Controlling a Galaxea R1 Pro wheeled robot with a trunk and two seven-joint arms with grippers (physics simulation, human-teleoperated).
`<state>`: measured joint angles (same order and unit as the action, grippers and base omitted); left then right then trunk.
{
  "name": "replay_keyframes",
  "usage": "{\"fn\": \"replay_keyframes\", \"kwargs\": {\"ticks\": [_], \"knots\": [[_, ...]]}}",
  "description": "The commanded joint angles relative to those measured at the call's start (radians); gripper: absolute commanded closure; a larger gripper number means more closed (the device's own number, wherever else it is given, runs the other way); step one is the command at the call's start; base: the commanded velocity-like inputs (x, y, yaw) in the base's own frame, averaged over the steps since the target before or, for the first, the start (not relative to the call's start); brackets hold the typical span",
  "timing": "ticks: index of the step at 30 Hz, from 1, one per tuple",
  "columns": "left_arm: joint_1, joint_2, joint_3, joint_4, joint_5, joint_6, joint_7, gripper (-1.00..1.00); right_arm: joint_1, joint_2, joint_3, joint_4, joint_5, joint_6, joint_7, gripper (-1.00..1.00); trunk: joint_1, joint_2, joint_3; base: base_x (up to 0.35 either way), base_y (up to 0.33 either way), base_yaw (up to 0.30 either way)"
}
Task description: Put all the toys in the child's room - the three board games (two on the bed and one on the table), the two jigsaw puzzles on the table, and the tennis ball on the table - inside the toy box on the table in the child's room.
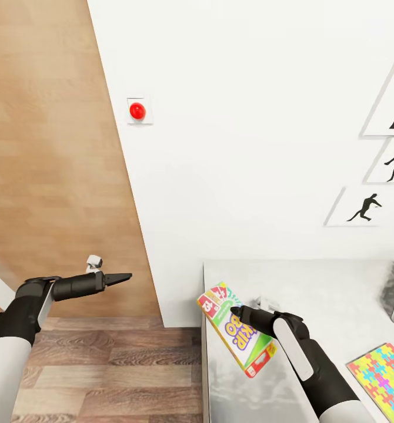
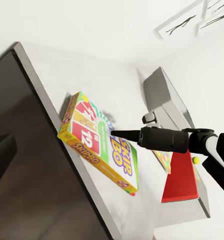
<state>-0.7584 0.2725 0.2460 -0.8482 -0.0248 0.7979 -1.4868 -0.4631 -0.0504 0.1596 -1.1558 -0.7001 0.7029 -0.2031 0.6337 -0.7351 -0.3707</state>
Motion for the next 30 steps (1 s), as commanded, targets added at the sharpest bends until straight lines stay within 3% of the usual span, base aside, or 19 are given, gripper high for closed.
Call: {"fn": "replay_keyframes", "kwargs": {"ticks": [1,13,30], "knots": [[-0.001,0.0,0.001,0.0,-0.003,0.01,-0.005,-1.0,0.0,-0.002,0.003,0.011,-0.023,0.0,-0.008,-1.0,0.0,-0.001,-0.001,0.0,0.0,0.0],[0.007,-0.005,0.0,0.0,-0.004,0.01,-0.004,-1.0,0.0,-0.003,0.005,0.011,-0.021,0.001,0.056,-1.0,0.0,-0.001,-0.001,0.0,0.0,0.0],[0.009,-0.009,-0.001,0.0,-0.003,0.01,0.013,-1.0,0.0,-0.003,0.01,0.01,-0.018,0.002,0.07,-1.0,0.0,-0.001,-0.001,0.0,0.0,0.0]]}}
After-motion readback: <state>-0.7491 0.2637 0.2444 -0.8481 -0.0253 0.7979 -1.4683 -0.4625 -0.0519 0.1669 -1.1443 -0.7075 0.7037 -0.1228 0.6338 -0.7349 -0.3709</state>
